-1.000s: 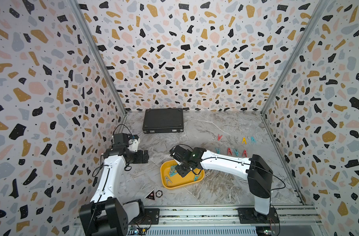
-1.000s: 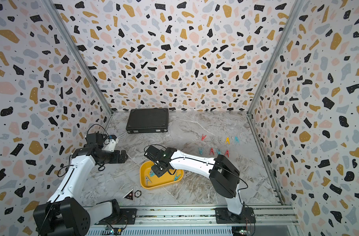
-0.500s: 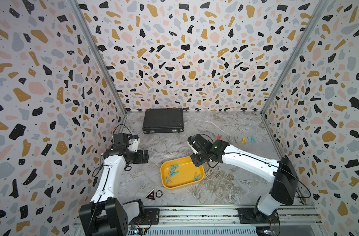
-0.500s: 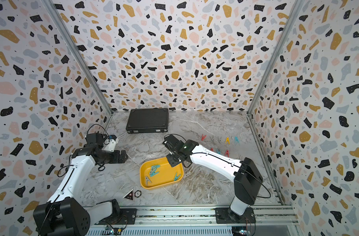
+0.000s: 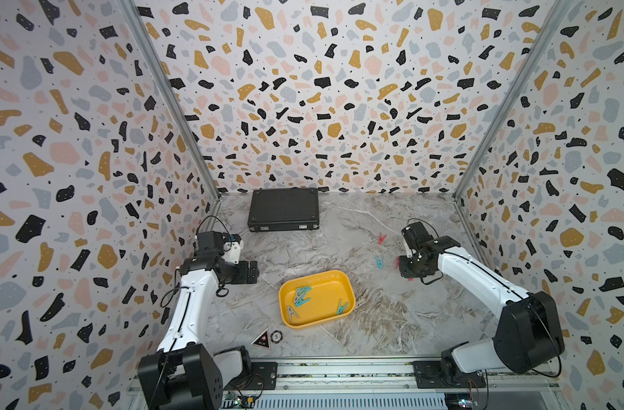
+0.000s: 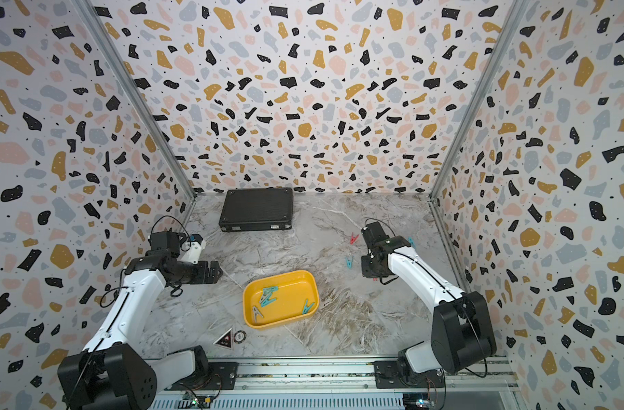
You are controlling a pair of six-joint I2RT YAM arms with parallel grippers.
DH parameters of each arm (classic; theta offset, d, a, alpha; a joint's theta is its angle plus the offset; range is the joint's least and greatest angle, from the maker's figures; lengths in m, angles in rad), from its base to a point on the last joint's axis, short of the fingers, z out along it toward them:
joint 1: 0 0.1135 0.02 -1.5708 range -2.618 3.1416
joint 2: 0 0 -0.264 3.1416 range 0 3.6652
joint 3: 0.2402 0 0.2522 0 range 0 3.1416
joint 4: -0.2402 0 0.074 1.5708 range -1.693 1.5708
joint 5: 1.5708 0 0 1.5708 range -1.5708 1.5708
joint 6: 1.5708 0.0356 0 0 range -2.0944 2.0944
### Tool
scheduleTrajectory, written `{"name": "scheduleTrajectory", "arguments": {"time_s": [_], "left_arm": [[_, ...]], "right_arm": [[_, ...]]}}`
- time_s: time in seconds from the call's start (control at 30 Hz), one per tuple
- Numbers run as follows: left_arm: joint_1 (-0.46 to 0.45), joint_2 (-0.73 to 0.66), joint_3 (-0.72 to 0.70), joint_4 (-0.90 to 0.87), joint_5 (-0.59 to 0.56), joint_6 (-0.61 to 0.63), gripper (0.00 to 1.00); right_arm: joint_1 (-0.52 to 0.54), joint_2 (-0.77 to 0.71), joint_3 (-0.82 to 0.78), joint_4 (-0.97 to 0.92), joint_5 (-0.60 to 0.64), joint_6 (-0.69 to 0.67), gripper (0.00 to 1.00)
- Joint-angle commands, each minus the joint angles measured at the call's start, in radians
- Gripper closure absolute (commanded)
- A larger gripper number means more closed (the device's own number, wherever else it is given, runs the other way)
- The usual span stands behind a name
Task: Take the clothespins out of the storage box
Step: Place the clothespin at the center of the board.
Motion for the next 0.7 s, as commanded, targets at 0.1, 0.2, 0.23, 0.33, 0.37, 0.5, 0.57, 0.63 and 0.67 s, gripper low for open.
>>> {"name": "scheduleTrajectory", "arguments": {"time_s": [0.1, 0.2, 0.23, 0.33, 0.37, 0.5, 0.57, 0.63, 0.67], "left_arm": [[0.006, -0.006, 0.013, -0.001, 0.010, 0.004, 0.00], [0.005, -0.007, 0.013, -0.002, 0.010, 0.003, 0.00], [0.005, -0.008, 0.014, -0.001, 0.010, 0.004, 0.00], [0.005, -0.012, 0.014, -0.004, 0.011, 0.004, 0.00], [0.006, -0.014, 0.013, -0.004, 0.011, 0.005, 0.00], [0.006, -0.022, 0.012, -0.003, 0.018, 0.005, 0.00], [0.007, -0.022, 0.012, -0.003, 0.019, 0.006, 0.00], [0.007, -0.022, 0.012, -0.003, 0.021, 0.006, 0.00], [0.007, -0.023, 0.012, -0.004, 0.022, 0.007, 0.00]], "right_arm": [[-0.150, 0.063, 0.044, -0.066, 0.076, -0.074, 0.80], [-0.216, 0.114, 0.080, -0.069, 0.093, -0.088, 0.80], [-0.236, 0.133, 0.091, -0.068, 0.101, -0.092, 0.80], [-0.292, 0.191, 0.135, -0.067, 0.129, -0.108, 0.80], [-0.307, 0.207, 0.149, -0.067, 0.125, -0.112, 0.80], [-0.360, 0.291, 0.230, -0.063, 0.085, -0.141, 0.79], [-0.362, 0.331, 0.276, -0.074, 0.083, -0.155, 0.78], [-0.366, 0.365, 0.305, -0.063, 0.093, -0.168, 0.77], [-0.369, 0.382, 0.316, -0.057, 0.093, -0.176, 0.77]]}}
